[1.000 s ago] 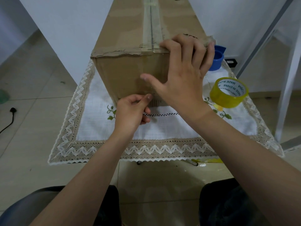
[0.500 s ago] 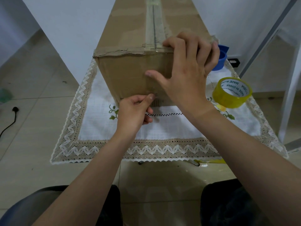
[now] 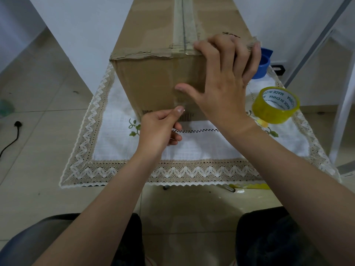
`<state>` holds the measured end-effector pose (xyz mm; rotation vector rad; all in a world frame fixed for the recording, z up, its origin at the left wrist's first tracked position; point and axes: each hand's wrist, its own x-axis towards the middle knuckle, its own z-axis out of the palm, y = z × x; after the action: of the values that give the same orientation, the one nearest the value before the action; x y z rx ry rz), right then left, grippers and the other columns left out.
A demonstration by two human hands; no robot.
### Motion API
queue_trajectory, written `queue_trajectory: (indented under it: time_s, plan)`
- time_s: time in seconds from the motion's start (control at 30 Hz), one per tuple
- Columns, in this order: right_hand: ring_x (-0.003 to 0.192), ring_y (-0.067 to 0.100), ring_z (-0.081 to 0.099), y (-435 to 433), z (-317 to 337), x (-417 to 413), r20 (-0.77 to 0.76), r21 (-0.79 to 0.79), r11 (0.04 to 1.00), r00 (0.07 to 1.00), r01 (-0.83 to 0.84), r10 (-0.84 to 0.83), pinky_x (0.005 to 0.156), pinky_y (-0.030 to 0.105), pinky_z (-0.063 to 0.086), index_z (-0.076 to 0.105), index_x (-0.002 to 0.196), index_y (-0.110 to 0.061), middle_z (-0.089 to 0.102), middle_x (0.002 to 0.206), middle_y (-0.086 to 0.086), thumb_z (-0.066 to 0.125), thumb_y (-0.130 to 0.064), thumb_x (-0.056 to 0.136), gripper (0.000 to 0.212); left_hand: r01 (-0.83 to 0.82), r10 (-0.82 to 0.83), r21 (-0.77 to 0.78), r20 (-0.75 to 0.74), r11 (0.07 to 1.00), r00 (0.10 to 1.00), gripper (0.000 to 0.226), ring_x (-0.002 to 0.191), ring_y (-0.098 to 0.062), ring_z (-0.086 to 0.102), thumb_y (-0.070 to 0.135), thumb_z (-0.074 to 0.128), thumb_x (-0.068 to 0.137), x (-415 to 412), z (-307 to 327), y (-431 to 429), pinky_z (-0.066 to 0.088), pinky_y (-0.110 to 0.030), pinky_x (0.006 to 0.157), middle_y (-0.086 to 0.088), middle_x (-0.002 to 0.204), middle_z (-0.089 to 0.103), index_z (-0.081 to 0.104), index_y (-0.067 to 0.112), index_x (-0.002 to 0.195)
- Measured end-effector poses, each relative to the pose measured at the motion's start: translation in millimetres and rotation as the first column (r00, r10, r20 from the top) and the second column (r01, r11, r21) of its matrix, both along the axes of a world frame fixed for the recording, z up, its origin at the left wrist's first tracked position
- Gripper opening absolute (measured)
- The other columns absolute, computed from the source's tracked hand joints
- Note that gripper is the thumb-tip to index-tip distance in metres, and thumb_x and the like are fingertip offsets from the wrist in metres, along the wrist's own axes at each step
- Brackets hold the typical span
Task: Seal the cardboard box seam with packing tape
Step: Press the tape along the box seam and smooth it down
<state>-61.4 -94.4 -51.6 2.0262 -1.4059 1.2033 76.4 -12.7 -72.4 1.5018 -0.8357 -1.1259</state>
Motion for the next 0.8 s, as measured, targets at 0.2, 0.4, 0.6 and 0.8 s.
queue_trajectory:
  time_s: [0.2,0.4,0.6,0.8]
  plan:
    - [0.146,0.039,0.036,-3,-9,-10,-0.129,-0.030,0.999,0.992,-0.012,0.008,0.120,0.073,0.016,0.040,0.151,-0.023,0.051,0.153,0.013,0.065,-0.089,0.070,0.107,-0.005,0.008,0.032,-0.084,0.999,0.996,0.023,0.041,-0.011,0.056,0.031,0.073,0.095,1,2,2,0.048,-0.023,0.043,0.010,0.050,0.059,0.075,0.015,0.111]
    - [0.149,0.043,0.035,1,-10,-11,-0.171,-0.028,1.000,0.985,-0.003,-0.002,0.119,0.075,0.017,0.031,0.155,-0.023,0.045,0.159,0.015,0.059,-0.094,0.071,0.114,0.012,0.006,0.097,-0.180,0.995,0.984,0.026,0.042,-0.008,0.053,0.033,0.070,0.097,4,8,8,0.048,-0.022,0.043,0.012,0.051,0.055,0.076,0.013,0.113]
    - [0.149,0.038,0.028,-1,-12,-11,-0.153,-0.012,1.000,0.988,0.007,-0.009,0.120,0.073,0.015,0.035,0.155,-0.022,0.046,0.157,0.014,0.061,-0.093,0.068,0.115,0.022,-0.011,0.151,-0.079,0.988,0.997,0.028,0.041,-0.010,0.052,0.034,0.063,0.102,4,3,20,0.046,-0.023,0.042,0.009,0.053,0.060,0.079,0.012,0.098]
    - [0.148,0.039,0.029,-1,-12,1,-0.122,-0.014,0.999,0.992,0.040,-0.041,0.121,0.074,0.017,0.030,0.151,-0.022,0.049,0.154,0.015,0.059,-0.086,0.077,0.102,0.029,-0.024,-0.020,0.214,0.999,0.977,0.025,0.043,-0.012,0.058,0.032,0.060,0.103,-1,7,22,0.050,-0.026,0.043,0.002,0.056,0.068,0.077,0.019,0.091]
